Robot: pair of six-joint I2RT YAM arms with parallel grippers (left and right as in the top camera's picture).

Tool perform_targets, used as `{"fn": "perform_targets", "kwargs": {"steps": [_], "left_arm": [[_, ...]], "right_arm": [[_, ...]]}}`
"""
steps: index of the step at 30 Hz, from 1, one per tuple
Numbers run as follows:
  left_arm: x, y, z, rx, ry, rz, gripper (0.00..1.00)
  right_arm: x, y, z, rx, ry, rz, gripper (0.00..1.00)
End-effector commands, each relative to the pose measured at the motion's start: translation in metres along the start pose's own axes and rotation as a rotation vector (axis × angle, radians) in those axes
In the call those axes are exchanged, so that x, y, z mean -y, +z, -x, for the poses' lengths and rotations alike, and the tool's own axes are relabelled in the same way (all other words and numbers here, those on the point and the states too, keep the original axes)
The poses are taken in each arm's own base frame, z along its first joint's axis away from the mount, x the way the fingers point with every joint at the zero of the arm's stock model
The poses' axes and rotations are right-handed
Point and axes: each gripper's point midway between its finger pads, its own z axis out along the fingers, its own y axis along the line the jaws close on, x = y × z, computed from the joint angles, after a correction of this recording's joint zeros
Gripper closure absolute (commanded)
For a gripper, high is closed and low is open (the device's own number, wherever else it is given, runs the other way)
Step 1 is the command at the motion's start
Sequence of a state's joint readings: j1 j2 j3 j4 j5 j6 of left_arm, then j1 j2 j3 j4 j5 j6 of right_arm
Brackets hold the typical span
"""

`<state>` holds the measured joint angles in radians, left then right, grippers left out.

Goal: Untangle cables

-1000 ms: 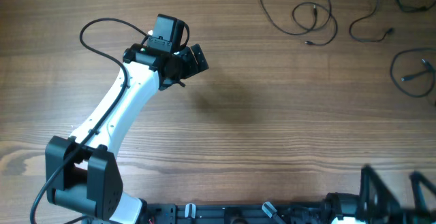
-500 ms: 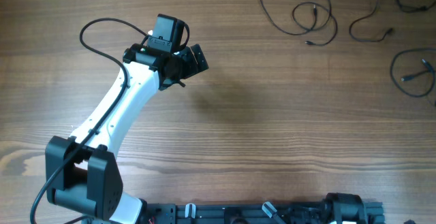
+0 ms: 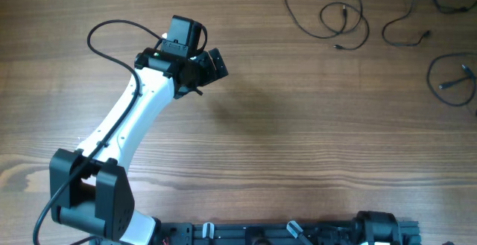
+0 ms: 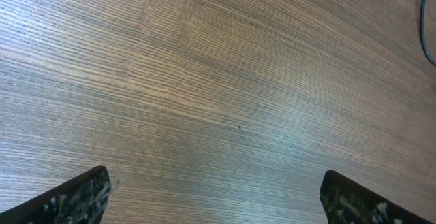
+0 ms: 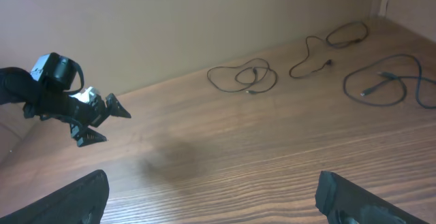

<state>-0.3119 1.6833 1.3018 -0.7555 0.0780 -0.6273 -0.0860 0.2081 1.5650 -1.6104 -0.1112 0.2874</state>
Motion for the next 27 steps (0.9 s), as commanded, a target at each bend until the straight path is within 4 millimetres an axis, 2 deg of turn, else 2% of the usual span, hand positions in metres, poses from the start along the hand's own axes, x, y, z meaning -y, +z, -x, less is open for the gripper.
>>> {"fn": "perform_targets", "kwargs": {"steps": [1,5,7,11,12,16,21,27], "left_arm": [[-0.001,0.001,0.004,0.009,-0.013,0.006,0.00],[-0.001,0.001,0.004,0.009,-0.013,0.006,0.00],[-0.001,0.001,0.004,0.009,-0.013,0.007,0.00],[-0.001,0.001,0.004,0.009,-0.013,0.006,0.00],[-0.001,0.001,0.004,0.009,-0.013,0.006,0.00],[-0.001,0.001,0.004,0.009,-0.012,0.006,0.00],[-0.001,0.001,0.004,0.009,-0.012,0.006,0.00],[-0.001,0.001,0.004,0.009,-0.012,0.006,0.00]], "right_arm": [[0.002,-0.003,-0.001,0.020,0.002,-0.008,0.00],[0.003,-0.003,-0.001,0.021,-0.003,-0.011,0.00],[0.013,-0.001,0.003,0.035,0.004,-0.068,0.00],[0.011,0.003,0.021,0.113,0.028,-0.063,0.00],[0.009,0.005,0.031,0.159,0.007,-0.054,0.00],[0.006,0.013,0.042,0.250,-0.071,-0.034,0.00],[0.008,0.037,0.042,0.357,-0.107,-0.013,0.00],[0.010,0.095,0.040,0.338,-0.129,0.015,0.00]]}}
